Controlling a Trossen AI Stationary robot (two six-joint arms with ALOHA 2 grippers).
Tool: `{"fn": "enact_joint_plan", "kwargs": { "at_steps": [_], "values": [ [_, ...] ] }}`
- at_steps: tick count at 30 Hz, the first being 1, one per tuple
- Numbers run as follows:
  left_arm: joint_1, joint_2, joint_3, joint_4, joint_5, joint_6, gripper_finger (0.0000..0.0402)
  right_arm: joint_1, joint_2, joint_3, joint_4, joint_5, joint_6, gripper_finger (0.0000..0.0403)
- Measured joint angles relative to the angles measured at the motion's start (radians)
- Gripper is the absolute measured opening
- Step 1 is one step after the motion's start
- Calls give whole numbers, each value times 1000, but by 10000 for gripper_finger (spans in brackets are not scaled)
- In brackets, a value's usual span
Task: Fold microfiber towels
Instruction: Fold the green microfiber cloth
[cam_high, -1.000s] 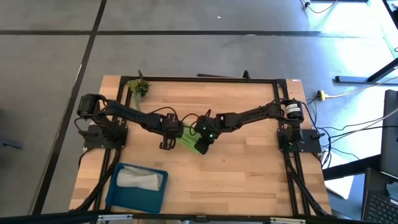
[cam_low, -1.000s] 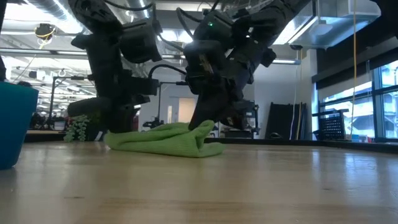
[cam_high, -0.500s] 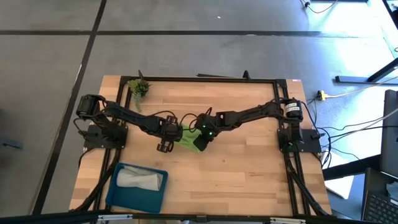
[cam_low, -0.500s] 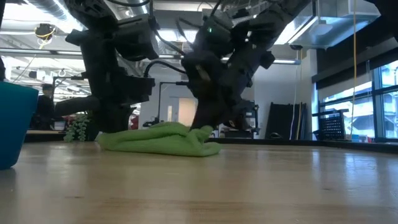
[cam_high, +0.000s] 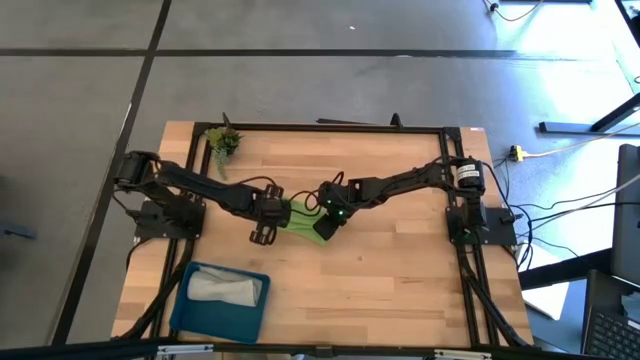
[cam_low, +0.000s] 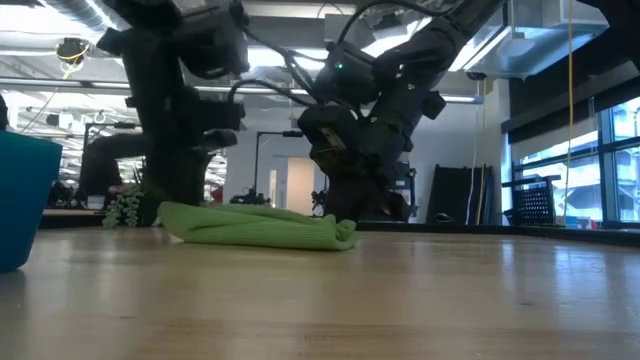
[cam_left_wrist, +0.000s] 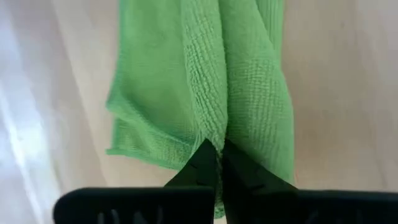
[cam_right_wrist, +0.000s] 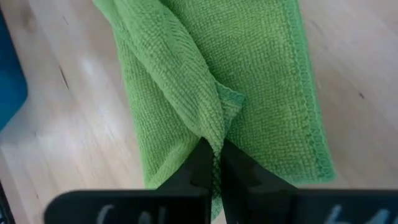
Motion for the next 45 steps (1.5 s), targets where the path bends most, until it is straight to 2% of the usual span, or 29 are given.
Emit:
{"fn": "enact_joint_plan", "kwargs": {
  "at_steps": [10, 19, 23, 27, 33, 36, 40, 45],
  "values": [
    [2, -48, 1, 55, -128, -6, 0, 1, 0, 0, -13, -1, -23, 13],
    [4, -40, 3, 60, -138, -26, 0, 2, 0, 0, -15, -1, -25, 19],
    [5, -40, 4, 61, -140, -29, 4, 2, 0, 0, -13, -2, -25, 37],
    [5, -40, 4, 60, -141, -23, 27, 2, 0, 0, -13, -2, -22, 59],
    [5, -40, 4, 61, -157, -6, 70, 3, 0, 0, -12, -4, 2, 111],
    [5, -44, 5, 61, -165, -7, 79, 3, 0, 0, -10, -4, 3, 137],
    [5, -92, 5, 58, -165, -15, 80, 3, 0, 0, -9, -5, 6, 159],
    [5, -201, 6, 57, -183, -17, 80, 3, 0, 0, -9, -5, 23, 167]
  ]
}}
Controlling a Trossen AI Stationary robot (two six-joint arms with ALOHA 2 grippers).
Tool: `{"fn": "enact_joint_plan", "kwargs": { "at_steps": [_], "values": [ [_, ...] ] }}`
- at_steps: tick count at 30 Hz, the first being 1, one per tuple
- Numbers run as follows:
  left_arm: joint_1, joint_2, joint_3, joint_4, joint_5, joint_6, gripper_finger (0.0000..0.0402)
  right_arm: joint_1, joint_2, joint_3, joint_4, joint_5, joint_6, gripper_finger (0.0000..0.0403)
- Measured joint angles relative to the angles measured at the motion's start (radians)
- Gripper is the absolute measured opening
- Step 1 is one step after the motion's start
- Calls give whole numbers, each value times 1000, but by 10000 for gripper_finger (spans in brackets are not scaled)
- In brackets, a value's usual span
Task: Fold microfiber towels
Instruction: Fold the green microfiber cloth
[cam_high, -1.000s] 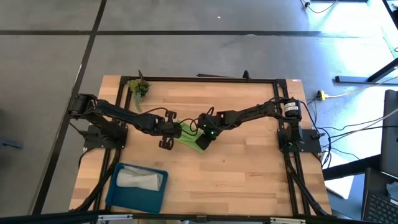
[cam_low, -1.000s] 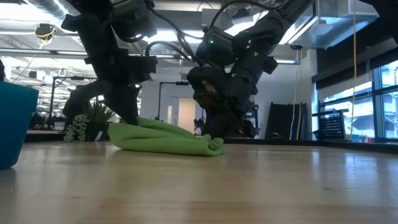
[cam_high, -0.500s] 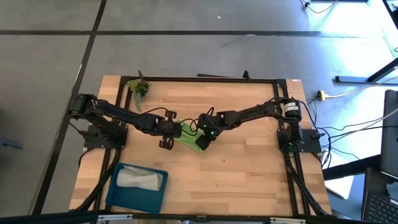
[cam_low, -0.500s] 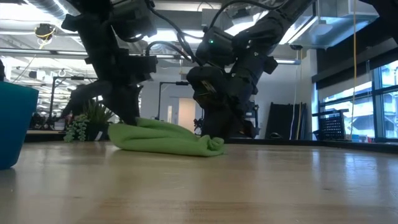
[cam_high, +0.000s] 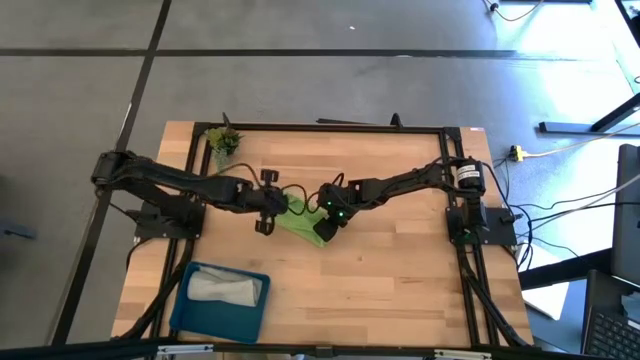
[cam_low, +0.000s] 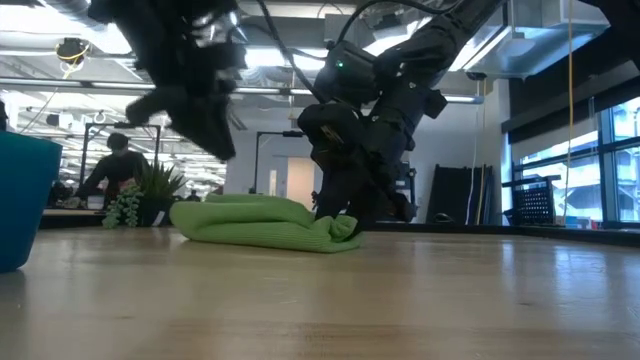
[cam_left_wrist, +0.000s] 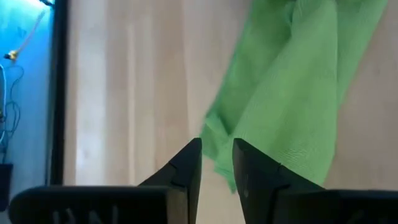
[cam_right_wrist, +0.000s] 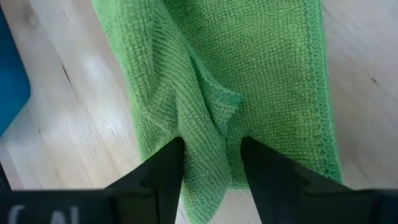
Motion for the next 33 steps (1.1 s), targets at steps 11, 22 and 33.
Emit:
{"fn": "enact_joint_plan", "kwargs": {
  "at_steps": [11, 22, 33],
  "values": [
    [-6, -64, -118, 152, 303, -34, 80, 0, 0, 0, 5, 0, 10, 168],
    [35, 117, -209, 377, 277, -10, 80, -1, 0, 21, 8, -21, 12, 168],
    [81, 173, -207, 379, 276, -8, 80, -1, 0, 108, -43, -22, -43, 168]
  ]
}}
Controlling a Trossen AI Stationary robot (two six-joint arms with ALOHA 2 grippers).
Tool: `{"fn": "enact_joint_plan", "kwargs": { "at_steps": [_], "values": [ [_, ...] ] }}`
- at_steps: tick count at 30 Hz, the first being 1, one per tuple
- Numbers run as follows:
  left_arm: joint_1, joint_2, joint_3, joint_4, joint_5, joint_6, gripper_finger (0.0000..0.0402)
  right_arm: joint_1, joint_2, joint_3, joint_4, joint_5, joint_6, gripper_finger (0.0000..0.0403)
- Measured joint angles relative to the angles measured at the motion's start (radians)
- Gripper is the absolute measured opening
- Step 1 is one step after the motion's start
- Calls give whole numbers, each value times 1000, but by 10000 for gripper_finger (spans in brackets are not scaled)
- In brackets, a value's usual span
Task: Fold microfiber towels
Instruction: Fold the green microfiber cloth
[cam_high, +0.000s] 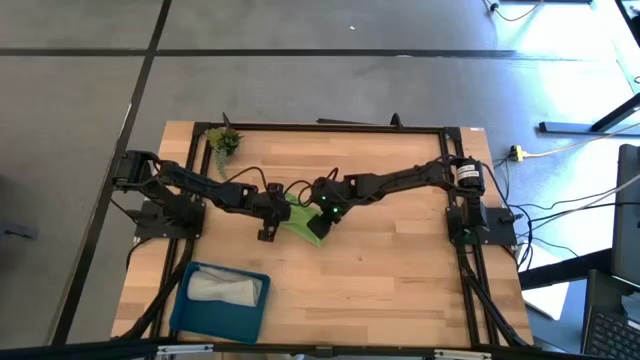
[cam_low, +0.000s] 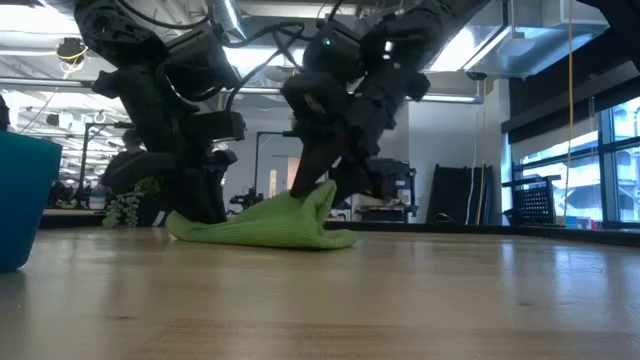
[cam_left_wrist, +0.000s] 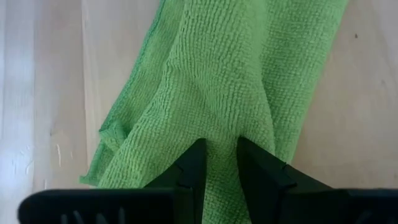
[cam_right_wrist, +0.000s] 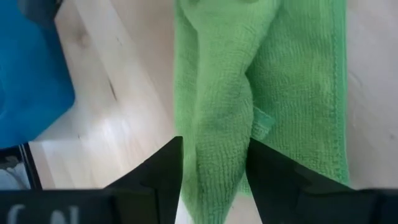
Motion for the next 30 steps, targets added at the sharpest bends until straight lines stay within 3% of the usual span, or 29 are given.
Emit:
{"fn": "enact_joint_plan", "kwargs": {
  "at_steps": [4, 8, 12, 20, 28, 30],
  "values": [
    [0, 0, 0, -2, -1, 1, 80, 1, 0, 79, -130, 31, -60, 168],
    [0, -7, 0, -3, -1, 1, 80, 14, -16, 181, -342, 202, -114, 168],
    [0, -21, 0, -2, -2, 1, 80, 59, -29, 238, -414, 361, -208, 168],
    [0, -122, -2, -20, -46, 49, 80, 208, -31, 204, -312, 514, -386, 168],
    [-7, -234, -2, -60, -51, 54, 80, 285, -17, 50, 91, 548, -538, 168],
    [-13, -259, -2, -98, -50, 54, 80, 285, -15, 16, 112, 548, -553, 168]
  ]
}}
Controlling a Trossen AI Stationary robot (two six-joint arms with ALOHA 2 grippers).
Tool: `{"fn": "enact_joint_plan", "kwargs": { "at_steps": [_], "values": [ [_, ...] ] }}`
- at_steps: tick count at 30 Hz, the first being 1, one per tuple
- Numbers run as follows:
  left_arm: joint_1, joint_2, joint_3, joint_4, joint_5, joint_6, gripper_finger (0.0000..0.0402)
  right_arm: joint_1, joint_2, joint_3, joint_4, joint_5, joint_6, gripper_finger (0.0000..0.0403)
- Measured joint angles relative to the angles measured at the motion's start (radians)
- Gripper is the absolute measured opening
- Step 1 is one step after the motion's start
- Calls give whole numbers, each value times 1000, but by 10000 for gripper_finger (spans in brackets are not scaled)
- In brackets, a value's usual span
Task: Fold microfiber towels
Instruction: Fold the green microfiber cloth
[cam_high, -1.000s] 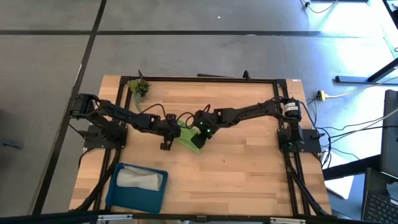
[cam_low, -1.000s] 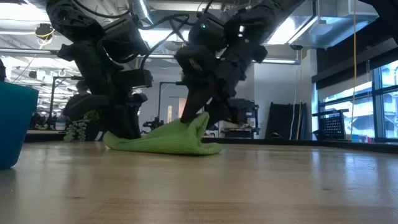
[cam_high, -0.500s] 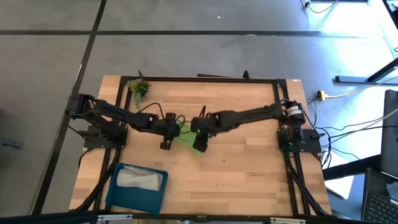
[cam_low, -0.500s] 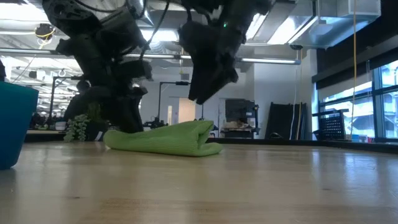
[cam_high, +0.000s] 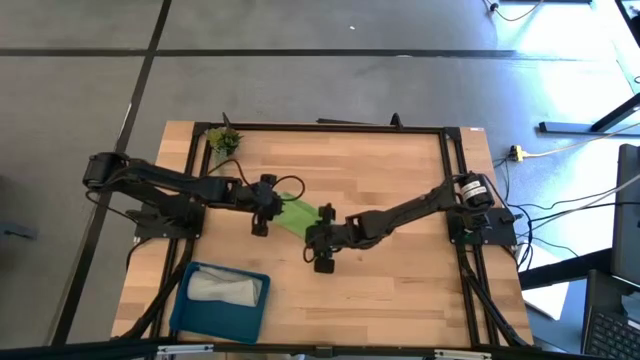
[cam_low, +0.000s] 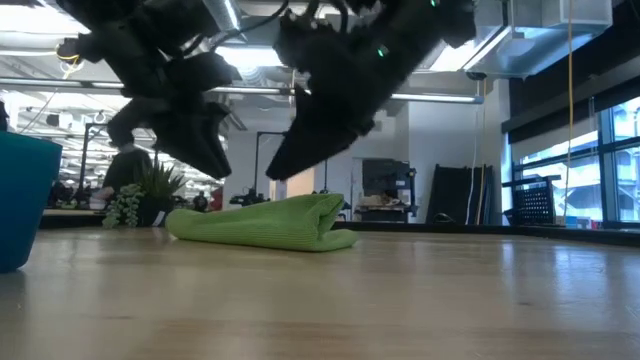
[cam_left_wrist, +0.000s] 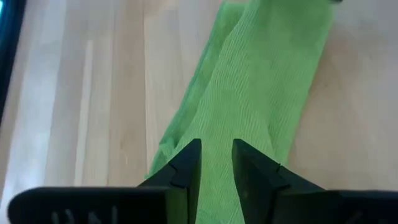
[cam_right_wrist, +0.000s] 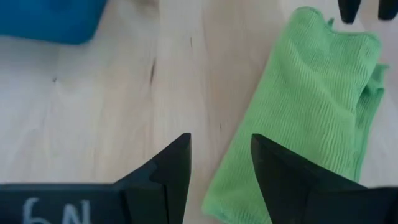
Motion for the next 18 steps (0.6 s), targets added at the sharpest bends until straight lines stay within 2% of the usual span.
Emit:
{"fn": "enact_joint_plan", "kwargs": {
  "at_steps": [10, 13, 18],
  "values": [
    [-31, -39, 1, -71, -4, -34, 80, -23, 34, -138, 174, 13, -60, 168],
    [-41, -38, 1, -77, -13, -44, 80, -27, 36, -162, 170, 50, -54, 168],
    [-54, -38, 1, -83, -18, -59, 80, -29, 36, -200, 176, 51, -40, 168]
  ]
}}
